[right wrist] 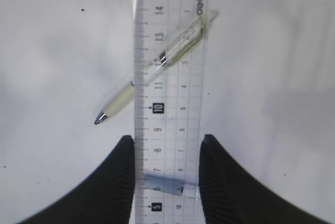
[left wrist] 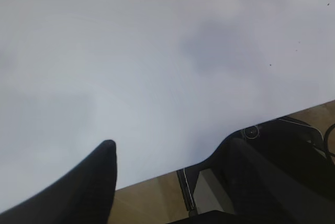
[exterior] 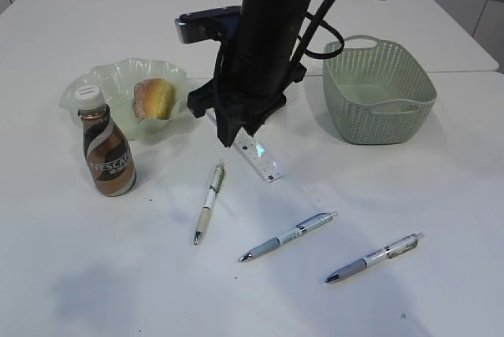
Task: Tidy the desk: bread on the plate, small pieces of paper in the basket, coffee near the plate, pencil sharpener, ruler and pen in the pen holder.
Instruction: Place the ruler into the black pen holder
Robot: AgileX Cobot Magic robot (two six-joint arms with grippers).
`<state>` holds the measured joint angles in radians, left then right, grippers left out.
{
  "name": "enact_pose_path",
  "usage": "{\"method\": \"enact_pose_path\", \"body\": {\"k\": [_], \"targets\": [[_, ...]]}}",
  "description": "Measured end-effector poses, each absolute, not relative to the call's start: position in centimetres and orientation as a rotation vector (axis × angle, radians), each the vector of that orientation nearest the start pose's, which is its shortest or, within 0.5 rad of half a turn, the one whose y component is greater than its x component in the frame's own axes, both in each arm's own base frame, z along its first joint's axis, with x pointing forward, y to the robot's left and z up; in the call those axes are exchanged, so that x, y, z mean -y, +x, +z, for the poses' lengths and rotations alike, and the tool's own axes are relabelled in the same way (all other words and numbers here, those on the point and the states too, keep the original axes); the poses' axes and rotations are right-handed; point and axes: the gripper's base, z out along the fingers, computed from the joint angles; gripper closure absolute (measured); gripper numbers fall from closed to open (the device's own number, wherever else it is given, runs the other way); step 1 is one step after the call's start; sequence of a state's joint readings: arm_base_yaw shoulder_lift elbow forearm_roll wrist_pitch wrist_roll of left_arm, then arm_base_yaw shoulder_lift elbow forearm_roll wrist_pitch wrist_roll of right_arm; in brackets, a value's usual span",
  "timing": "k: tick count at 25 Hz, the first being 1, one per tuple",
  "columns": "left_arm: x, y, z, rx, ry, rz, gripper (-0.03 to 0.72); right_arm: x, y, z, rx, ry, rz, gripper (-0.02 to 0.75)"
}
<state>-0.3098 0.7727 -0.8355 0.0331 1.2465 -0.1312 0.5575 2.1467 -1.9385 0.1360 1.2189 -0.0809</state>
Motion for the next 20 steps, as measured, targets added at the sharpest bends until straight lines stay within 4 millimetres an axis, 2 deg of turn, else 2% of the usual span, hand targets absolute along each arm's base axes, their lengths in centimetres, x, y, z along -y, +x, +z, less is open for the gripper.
{"method": "enact_pose_path", "body": {"k": [7, 12, 20], "targets": [[3.1, 10.6, 32.6, -2.659, 0.242, -0.097, 0.222, -24.8, 38.2, 27.7, -2.656, -0.843, 0.258, 0.438], [3.1, 10.6, 32.6, -2.659, 0.242, -0.097, 0.222, -24.6, 38.6, 28.7, -2.566, -0.827, 0.224, 0.439], [3.1, 10.7, 32.6, -2.659, 0.242, -0.094, 0.222, -24.9, 39.8, 29.4, -2.412, -0.793, 0.201, 0.438]]}}
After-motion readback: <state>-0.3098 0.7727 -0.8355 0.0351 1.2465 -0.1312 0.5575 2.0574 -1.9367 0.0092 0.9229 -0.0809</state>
